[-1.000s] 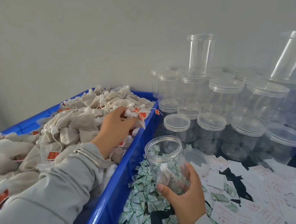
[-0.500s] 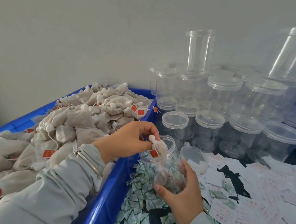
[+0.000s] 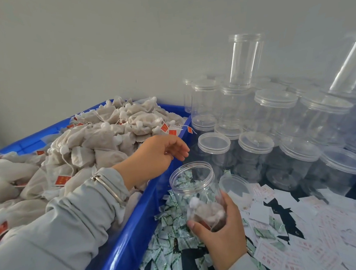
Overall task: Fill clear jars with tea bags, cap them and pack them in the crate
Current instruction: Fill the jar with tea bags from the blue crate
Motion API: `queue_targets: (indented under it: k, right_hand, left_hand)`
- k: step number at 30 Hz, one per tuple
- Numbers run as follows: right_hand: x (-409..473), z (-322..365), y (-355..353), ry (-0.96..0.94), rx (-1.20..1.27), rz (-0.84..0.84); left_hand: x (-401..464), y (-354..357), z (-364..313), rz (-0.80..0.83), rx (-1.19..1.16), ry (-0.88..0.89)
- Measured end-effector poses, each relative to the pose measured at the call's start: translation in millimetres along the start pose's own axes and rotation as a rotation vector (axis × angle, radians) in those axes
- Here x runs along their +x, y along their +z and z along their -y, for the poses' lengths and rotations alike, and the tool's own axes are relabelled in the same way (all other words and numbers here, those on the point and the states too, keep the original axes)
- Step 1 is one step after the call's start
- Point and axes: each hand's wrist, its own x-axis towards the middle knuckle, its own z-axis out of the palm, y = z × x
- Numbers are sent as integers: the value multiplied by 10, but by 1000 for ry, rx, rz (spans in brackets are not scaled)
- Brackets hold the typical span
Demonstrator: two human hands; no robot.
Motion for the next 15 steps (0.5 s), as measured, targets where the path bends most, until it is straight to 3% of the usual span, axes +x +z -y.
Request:
queue_targets:
  k: [6, 12, 15]
  right_hand:
    - [-15, 0, -12, 8, -3, 22]
    - [-28, 17, -3, 1, -22, 16]
    - [-30, 17, 0, -4, -48, 8]
  left_hand:
    - [64, -175, 91, -334, 153, -92]
    - [53, -412, 226, -528, 470, -151]
    - [11, -567, 312, -549, 602, -279]
